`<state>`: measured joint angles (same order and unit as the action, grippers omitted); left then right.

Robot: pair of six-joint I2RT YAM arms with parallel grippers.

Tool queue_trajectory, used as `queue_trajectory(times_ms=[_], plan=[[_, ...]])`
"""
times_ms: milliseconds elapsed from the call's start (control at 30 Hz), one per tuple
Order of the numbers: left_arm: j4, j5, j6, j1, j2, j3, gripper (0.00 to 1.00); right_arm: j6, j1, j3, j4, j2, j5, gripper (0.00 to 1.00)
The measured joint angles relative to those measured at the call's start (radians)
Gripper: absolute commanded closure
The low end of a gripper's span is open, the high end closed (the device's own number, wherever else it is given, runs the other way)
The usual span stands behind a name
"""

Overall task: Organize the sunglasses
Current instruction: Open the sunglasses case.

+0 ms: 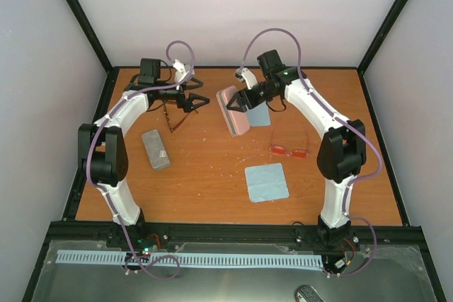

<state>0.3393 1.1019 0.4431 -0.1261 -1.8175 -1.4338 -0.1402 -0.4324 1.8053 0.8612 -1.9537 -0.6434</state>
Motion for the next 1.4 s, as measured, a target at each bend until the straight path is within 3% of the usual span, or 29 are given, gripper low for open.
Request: queue_trajectory(times_ms=[633,1400], plan=[[-0.065,0.003,-0.025,-0.033,0.024,0.063,0.01,0.010,-0.075,0.038,-0.036,-0.009,-0.050,0.77],[-0.203,-0.300,0.087,-0.042,0.023,0.214,0.01,-0.066,-0.085,0.038,0.100,-0.005,-0.186,0.77]])
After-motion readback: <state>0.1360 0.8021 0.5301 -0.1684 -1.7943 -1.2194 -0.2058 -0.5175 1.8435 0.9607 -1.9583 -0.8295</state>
